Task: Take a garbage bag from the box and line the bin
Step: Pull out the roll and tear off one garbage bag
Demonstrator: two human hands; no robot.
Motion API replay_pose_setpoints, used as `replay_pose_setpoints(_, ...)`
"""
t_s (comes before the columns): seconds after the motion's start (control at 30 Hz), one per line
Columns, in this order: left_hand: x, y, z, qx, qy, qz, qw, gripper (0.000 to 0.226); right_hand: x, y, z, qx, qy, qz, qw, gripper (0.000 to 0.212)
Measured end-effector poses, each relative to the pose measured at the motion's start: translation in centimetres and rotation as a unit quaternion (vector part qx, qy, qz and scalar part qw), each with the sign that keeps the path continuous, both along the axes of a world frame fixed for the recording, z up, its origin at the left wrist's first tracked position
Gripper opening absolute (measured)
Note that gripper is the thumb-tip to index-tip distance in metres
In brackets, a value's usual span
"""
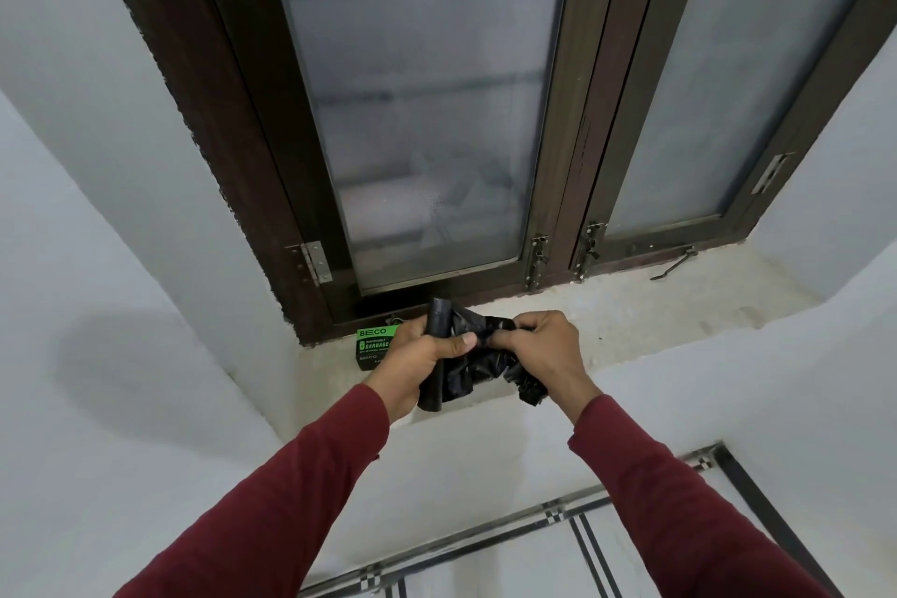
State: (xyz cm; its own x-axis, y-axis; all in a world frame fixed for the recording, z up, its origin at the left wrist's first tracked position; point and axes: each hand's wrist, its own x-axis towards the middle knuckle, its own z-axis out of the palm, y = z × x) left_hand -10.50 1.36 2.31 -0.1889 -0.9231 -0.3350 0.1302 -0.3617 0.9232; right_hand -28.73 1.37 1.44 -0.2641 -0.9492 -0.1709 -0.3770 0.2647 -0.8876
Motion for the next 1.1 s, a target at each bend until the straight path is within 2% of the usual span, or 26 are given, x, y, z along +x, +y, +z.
replay_pose_setpoints(0.07, 0.2, -0.2, -0.2, 0.018, 0.006, 0.021, 1.0, 0.03, -0.2, 0.3, 0.1, 0.01, -0.068, 0.036, 0.997, 0.011)
replay_pose_setpoints(0.13, 0.4, -0.4, -0.2, 0.033, 0.005, 0.038, 0.999, 0.029, -0.6, 0.6, 0.1, 0.013, -0.133, 0.089, 0.987, 0.013)
replay_pose_setpoints(0.2, 0.6, -0.6, -0.2, 0.045, 0.001, 0.048, 0.998, 0.03, -0.7, 1.0, 0.2, 0.003, -0.112, 0.119, 0.987, 0.006)
replay_pose_setpoints(0.33, 0.4, -0.4, -0.3, 0.049, -0.015, 0.005, 0.999, 0.032, 0.2, 0.7, -0.2, -0.045, 0.071, 0.056, 0.995, 0.028)
replay_pose_setpoints(0.47, 0.0, 0.2, -0.3, 0.032, 0.016, -0.021, 0.999, 0.033, 1.7, 0.8, 0.0, -0.041, 0.208, -0.002, 0.977, 0.029)
replay_pose_setpoints(0.53, -0.1, 0.4, 0.0, 0.0, 0.045, -0.058, 0.997, 0.033, 1.4, 0.6, -0.3, -0.013, 0.203, -0.025, 0.979, 0.03)
replay_pose_setpoints(0.6, -0.4, 0.5, 0.8, -0.032, 0.074, -0.093, 0.992, 0.028, 0.5, 0.1, -0.8, 0.03, 0.104, -0.054, 0.993, 0.041)
replay_pose_setpoints(0.67, -0.5, 0.4, 1.6, -0.041, 0.089, -0.074, 0.992, 0.022, -0.2, -0.2, -1.3, 0.063, 0.039, -0.062, 0.995, 0.043)
replay_pose_setpoints(0.73, -0.3, 0.0, 1.9, -0.028, 0.095, -0.022, 0.995, 0.02, -0.7, -0.4, -1.7, 0.063, 0.051, -0.058, 0.995, 0.037)
replay_pose_setpoints(0.83, -0.6, 0.4, 1.7, -0.004, 0.12, -0.015, 0.993, 0.021, -0.8, -0.7, -2.1, 0.026, 0.128, -0.058, 0.99, 0.03)
replay_pose_setpoints(1.0, -0.9, 1.1, 2.1, 0.047, 0.24, -0.014, 0.97, 0.023, -1.7, -1.4, -2.5, -0.011, 0.257, -0.069, 0.964, 0.03)
replay_pose_setpoints(1.1, 0.4, 0.0, 2.9, 0.043, 0.244, -0.015, 0.969, 0.02, -4.0, -1.5, -3.3, 0.014, 0.225, -0.115, 0.967, 0.031)
